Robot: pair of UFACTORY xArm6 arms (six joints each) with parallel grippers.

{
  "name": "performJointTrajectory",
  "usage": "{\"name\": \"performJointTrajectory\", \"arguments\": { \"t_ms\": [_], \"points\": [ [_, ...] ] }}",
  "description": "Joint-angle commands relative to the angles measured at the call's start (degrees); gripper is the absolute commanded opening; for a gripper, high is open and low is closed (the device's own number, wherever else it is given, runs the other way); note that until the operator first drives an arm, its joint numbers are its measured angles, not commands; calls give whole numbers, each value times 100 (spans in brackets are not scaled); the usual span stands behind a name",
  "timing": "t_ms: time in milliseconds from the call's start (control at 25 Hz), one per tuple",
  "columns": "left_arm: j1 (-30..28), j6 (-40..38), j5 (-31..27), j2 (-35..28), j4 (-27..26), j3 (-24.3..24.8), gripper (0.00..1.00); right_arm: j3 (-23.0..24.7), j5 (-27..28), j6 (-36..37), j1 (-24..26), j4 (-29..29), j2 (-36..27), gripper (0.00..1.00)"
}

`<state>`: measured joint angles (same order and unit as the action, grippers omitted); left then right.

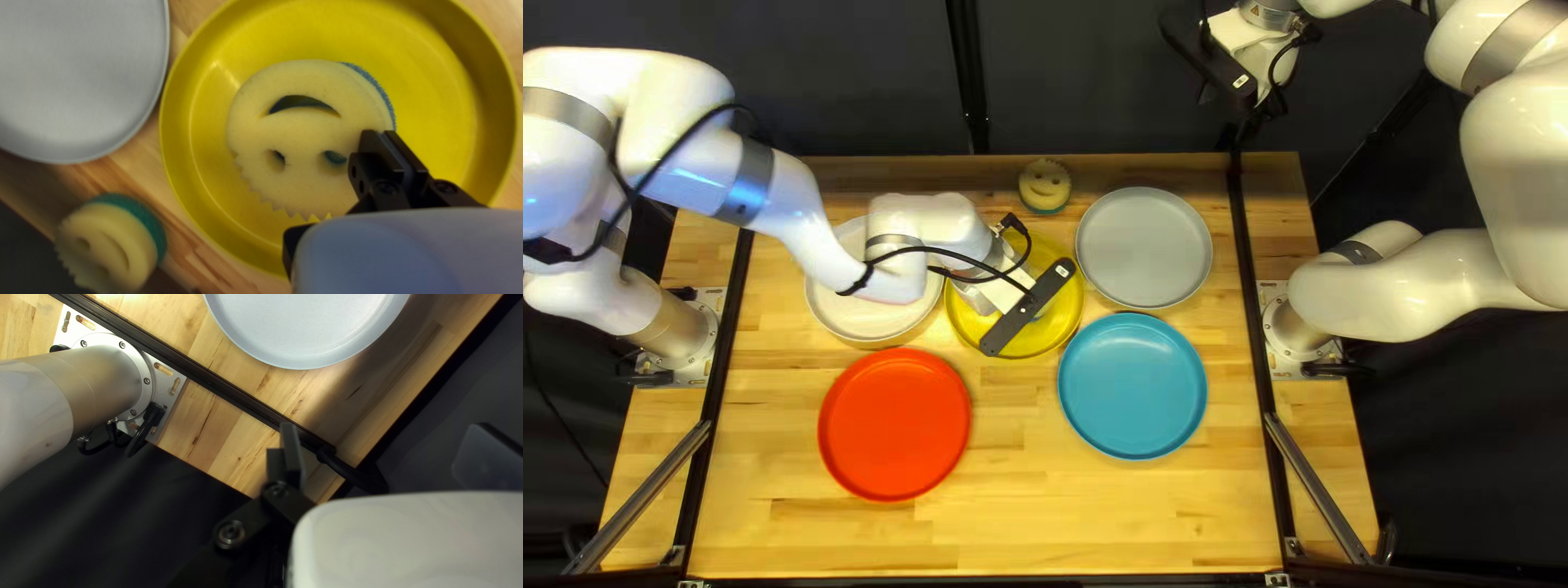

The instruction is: Pick up sponge and scrub the plate

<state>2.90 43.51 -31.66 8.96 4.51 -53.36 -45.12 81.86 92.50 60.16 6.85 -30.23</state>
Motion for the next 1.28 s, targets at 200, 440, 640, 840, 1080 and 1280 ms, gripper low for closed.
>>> {"name": "performJointTrajectory", "arguments": {
  "t_ms": [200,440,640,840,1080,1280],
  "points": [
    [2,-961,-225,-1889,485,1875,0,0,0,0,0,0,0,100],
    [-119,-1339,-216,-2632,477,2959,0,0,0,0,0,0,0,100],
    [-182,-1481,-80,-2648,422,3258,0,0,0,0,0,0,0,100],
    [-218,-1507,187,-2430,364,3365,0,0,0,0,0,0,0,100],
    [-121,-1288,634,-1717,241,3018,0,0,0,0,0,0,0,100],
    [-130,-1269,741,-1789,200,3104,0,0,0,0,0,0,0,100]
  ]
}}
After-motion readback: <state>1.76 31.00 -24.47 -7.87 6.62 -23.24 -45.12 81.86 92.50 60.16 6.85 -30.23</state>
